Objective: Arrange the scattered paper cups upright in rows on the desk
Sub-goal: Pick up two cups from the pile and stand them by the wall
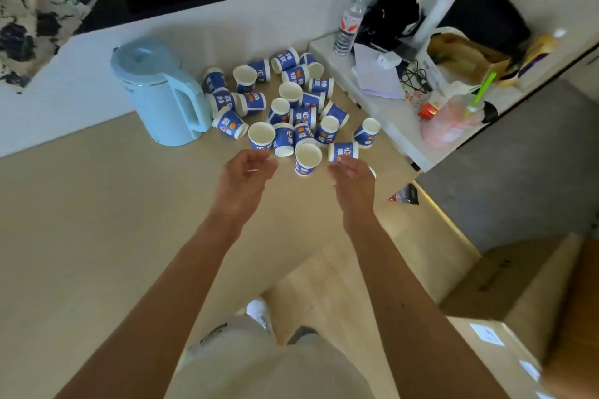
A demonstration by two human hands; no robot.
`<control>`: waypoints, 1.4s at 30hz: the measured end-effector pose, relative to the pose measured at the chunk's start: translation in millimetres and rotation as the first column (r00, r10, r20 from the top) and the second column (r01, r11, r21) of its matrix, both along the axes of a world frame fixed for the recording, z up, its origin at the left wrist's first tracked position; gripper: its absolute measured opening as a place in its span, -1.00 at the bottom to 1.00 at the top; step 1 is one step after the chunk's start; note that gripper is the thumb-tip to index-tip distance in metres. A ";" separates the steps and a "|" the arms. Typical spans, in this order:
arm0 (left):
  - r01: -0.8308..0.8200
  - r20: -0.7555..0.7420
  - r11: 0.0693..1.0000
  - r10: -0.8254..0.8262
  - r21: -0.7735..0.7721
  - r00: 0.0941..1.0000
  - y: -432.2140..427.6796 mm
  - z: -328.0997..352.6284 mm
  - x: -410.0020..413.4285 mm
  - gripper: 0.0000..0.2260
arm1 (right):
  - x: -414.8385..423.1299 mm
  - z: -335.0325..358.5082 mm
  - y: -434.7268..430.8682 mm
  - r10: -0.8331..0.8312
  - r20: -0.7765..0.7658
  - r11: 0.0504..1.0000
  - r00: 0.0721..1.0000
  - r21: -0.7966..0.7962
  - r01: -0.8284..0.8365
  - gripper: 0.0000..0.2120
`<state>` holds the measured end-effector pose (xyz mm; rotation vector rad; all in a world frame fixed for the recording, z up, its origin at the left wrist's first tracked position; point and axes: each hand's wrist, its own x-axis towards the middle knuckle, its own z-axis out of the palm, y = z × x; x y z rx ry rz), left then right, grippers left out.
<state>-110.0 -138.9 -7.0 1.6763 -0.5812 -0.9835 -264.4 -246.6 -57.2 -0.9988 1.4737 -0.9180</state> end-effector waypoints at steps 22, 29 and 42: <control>-0.157 -0.054 0.968 0.170 0.194 0.984 -130.6 -45.3 -37.5 -0.79 | -44.3 -152.5 -153.8 0.021 -0.517 0.929 0.856 0.326 0.174 0.05; -0.187 -0.011 0.963 0.193 0.195 0.981 -151.1 -48.7 -56.3 -0.84 | -64.1 -147.3 -164.7 0.123 -0.464 0.949 0.877 0.313 0.033 0.01; 0.013 0.319 0.961 -0.104 0.275 0.942 -170.9 -58.5 -72.9 -0.32 | -16.4 -56.3 -187.0 0.546 0.074 0.836 0.834 -0.102 -0.539 0.04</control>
